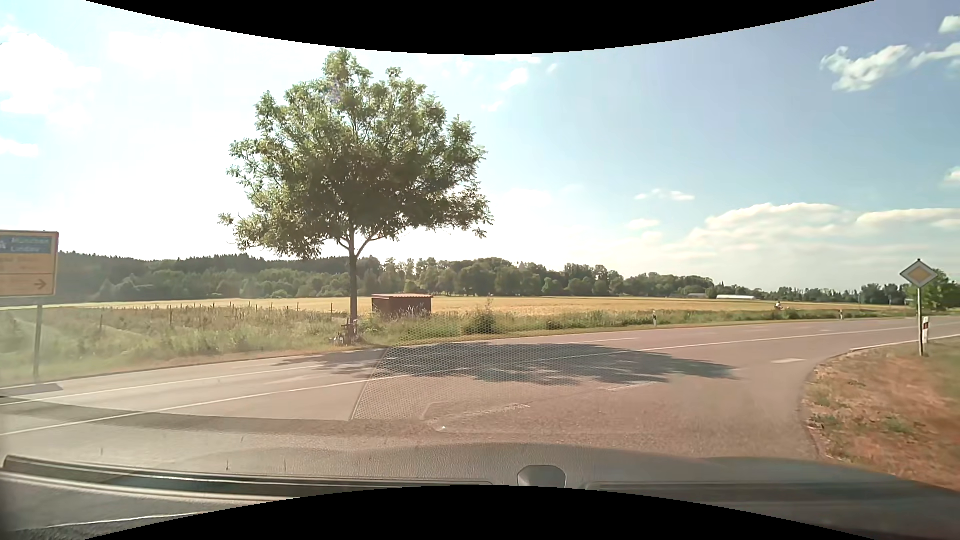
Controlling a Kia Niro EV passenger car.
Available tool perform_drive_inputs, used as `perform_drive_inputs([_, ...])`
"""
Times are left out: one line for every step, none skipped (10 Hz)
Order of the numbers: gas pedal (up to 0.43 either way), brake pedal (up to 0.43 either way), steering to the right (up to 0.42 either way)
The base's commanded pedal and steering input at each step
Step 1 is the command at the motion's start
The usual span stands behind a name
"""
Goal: Follow the waypoints while adhering to traffic rules and regulations
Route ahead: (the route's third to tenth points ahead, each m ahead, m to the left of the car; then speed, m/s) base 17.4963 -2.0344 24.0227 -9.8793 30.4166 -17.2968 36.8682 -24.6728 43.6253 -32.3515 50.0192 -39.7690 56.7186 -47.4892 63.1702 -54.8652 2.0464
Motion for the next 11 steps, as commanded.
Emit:
perform_drive_inputs([0.398,0.006,0.194])
perform_drive_inputs([0.398,0.006,0.195])
perform_drive_inputs([0.39,0.006,0.197])
perform_drive_inputs([0.39,0.006,0.201])
perform_drive_inputs([0.378,0.006,0.211])
perform_drive_inputs([0.378,0.006,0.218])
perform_drive_inputs([0.378,0.006,0.219])
perform_drive_inputs([0.378,0.006,0.212])
perform_drive_inputs([0.378,0.006,0.204])
perform_drive_inputs([0.378,0.006,0.198])
perform_drive_inputs([0.378,0.006,0.198])
